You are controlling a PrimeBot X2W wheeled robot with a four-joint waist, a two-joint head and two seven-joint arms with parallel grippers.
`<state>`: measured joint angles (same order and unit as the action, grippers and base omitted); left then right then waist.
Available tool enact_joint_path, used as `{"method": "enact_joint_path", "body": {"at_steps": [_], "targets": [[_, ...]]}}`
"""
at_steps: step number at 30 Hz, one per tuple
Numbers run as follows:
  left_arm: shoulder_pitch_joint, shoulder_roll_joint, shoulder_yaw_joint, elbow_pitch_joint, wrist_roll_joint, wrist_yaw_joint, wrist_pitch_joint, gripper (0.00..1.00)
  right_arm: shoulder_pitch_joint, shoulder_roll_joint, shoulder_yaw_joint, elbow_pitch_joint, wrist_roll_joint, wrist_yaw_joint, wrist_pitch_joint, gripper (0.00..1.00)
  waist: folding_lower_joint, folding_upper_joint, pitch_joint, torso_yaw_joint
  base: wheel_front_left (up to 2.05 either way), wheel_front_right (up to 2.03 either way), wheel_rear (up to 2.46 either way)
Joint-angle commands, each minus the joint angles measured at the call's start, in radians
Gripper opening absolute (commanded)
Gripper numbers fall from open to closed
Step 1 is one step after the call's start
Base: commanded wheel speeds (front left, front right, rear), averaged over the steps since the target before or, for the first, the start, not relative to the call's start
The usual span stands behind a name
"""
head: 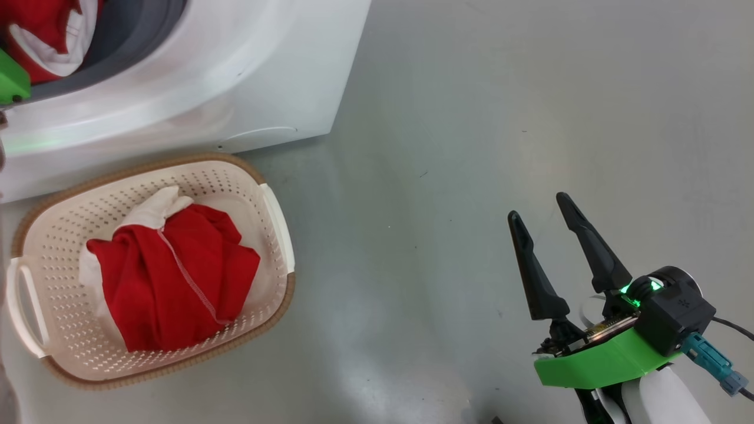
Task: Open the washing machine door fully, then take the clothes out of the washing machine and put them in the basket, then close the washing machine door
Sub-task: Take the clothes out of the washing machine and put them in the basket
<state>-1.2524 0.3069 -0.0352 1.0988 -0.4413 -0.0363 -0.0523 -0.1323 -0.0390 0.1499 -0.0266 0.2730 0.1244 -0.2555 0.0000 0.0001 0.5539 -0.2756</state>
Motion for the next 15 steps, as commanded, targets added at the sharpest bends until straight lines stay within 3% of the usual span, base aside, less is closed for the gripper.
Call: {"method": "enact_joint_path", "body": {"at_steps": [1, 15], "targets": [[-0.017, 0.053, 0.008, -0.013, 0.000, -0.003, 0.005, 1.00, -0.016, -0.011, 0.027, -0.017, -0.008, 0.006, -0.006, 1.00, 0.0000, -0.0001, -0.001, -0.004, 0.00, 0.00, 0.00], [-0.051, 0.065, -0.032, 0.112, 0.010, 0.008, 0.088, 1.00, -0.017, -0.011, 0.049, -0.010, 0.007, 0.006, -0.006, 1.00, 0.0000, -0.0001, -0.004, -0.049, 0.00, 0.00, 0.00]]}}
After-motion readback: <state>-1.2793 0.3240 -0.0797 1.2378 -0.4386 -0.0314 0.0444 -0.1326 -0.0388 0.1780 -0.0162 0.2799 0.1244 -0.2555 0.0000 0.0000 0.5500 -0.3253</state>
